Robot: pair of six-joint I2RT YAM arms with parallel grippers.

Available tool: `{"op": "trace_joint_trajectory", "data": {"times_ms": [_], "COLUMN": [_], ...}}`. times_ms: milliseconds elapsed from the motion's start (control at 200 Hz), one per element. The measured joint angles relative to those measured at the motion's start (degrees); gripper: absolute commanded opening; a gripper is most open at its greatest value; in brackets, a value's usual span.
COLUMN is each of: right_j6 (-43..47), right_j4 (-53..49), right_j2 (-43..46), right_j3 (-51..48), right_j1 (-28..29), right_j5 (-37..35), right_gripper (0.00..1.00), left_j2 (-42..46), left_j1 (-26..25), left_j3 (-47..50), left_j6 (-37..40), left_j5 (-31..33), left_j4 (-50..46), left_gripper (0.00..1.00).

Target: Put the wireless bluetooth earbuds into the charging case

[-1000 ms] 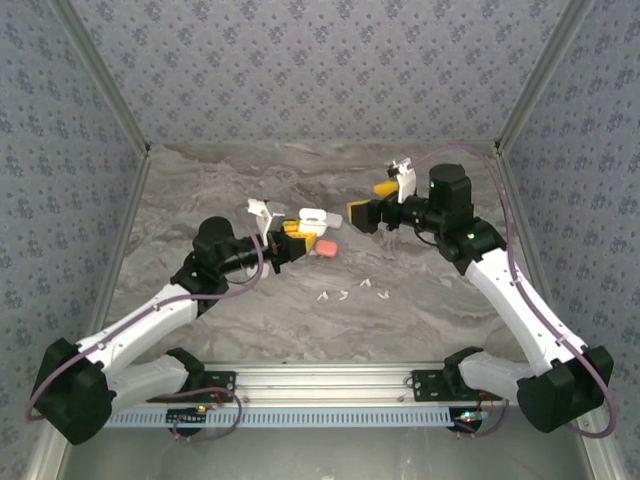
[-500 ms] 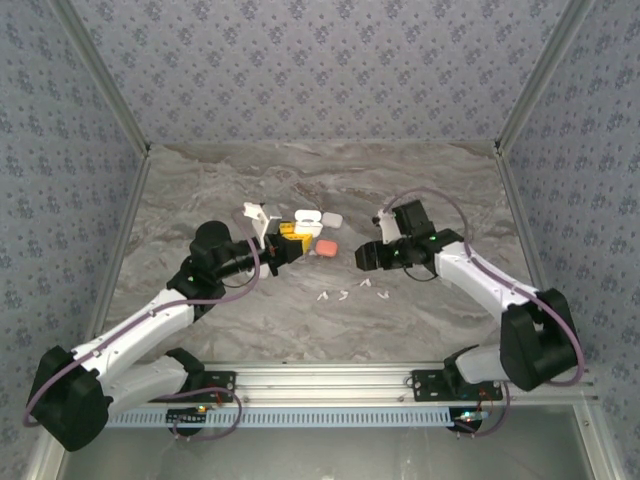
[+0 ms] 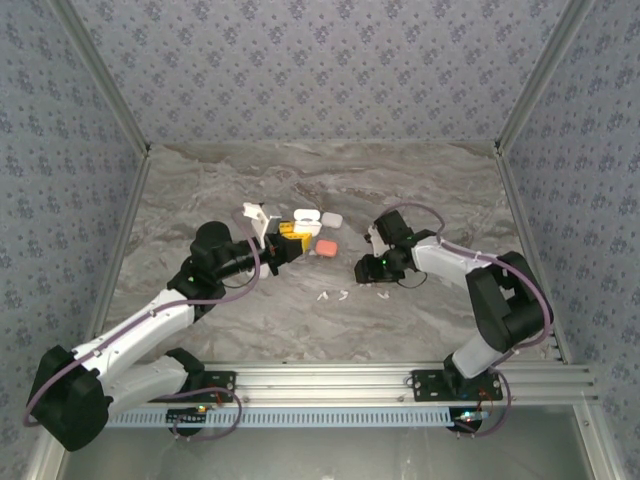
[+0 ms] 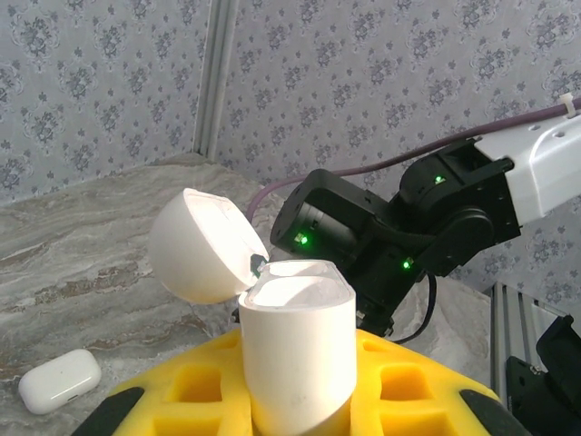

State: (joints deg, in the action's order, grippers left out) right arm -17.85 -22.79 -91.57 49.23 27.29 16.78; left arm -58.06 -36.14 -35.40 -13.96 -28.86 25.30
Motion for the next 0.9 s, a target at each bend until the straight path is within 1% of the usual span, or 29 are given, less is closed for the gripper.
{"op": "trace_joint_trajectory", "data": {"times_ms": [195,350,575,800,900], "right_j6": [0.0,0.0,0.0,0.1,0.5], "right_j4": [-0.1,-0.8,-1.2,-1.4,-2.4], "right_j2": [-1.9,-2.4,-2.6,-2.4,-0.3], "right_j3": [0.3,1.0,1.4,1.7,1.8], "right_j1": [0.9,1.2,2.1,2.9,3.1], "right_j5": [-1.3,-2.3,-3.4,-4.2,-5.2], "right_gripper": [0.36,0.31,0.19,0.18,0.18], "left_j2": [0.0,0.0,0.3,0.4,0.5], "left_j1": [0.0,0.0,0.0,0.0,0.0], "left_j3": [0.1,0.1,0.3,0.3,0.3], "left_j6": [0.0,0.0,0.0,0.0,0.0], "left_j5": [0.2,0.4,1.3,1.3,1.3], "left_j4": [0.0,0.0,-0.2,-0.3,-0.2], "left_gripper": [0.0,0.0,0.0,0.0,0.0]}}
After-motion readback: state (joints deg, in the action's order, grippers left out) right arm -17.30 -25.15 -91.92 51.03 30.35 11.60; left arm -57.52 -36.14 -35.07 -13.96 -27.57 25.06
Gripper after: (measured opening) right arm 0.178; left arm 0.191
